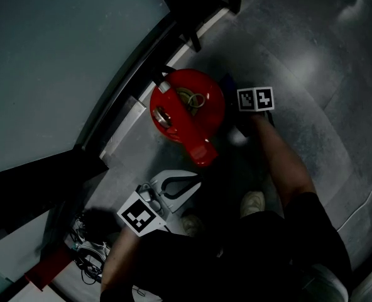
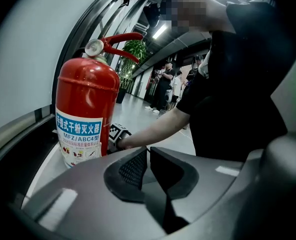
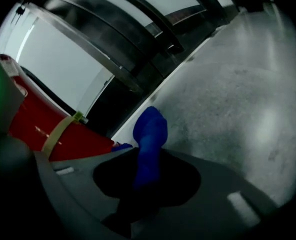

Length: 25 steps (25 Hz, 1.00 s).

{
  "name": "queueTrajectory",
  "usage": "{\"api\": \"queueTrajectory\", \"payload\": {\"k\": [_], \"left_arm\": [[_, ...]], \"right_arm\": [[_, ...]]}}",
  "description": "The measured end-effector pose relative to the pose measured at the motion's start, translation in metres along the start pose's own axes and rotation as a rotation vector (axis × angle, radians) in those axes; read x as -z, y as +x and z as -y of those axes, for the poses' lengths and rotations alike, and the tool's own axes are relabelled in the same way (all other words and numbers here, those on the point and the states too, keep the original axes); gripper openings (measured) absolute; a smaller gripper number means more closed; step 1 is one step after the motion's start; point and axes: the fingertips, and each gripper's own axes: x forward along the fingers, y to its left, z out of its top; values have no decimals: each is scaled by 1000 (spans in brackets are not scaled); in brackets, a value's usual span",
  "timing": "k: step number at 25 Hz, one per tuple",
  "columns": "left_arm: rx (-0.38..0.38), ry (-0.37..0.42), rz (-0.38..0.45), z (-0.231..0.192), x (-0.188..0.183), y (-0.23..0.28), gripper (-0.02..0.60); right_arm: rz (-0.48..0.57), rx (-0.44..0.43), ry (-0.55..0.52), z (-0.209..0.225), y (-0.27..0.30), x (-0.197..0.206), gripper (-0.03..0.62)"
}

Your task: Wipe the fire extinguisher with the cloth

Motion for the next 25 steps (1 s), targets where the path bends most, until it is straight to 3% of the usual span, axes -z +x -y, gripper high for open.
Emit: {"api": "queueTrajectory", "payload": {"k": [2, 5, 9, 13, 14, 17, 18, 22, 25], "left_arm": [[16, -2, 26, 3, -8, 3, 29], [82, 71, 99, 20, -42, 9, 29], [110, 115, 186, 68, -106, 2, 29], [96, 164, 166, 116, -168, -39, 28], [76, 132, 169, 122, -188, -55, 29], [-46, -124, 192, 132, -254, -109, 28], [-68, -147, 205, 140, -281, -126, 29], [-71, -60, 250, 190, -392, -185, 28], [-84, -12, 289, 223, -457, -229, 28]], "right_arm": [[8, 22, -29, 6, -16, 3, 107], [94, 29, 1, 2, -65, -5, 107], [209, 47, 7, -47, -177, -28, 107], [286, 74, -10, -138, -322, -38, 107], [294, 78, -21, -165, -354, -40, 107], [301, 79, -52, -247, -436, -49, 107], [308, 72, -56, -274, -462, -55, 107], [372, 41, -120, -384, -569, -94, 107], [476, -10, -190, -465, -633, -130, 107]]}}
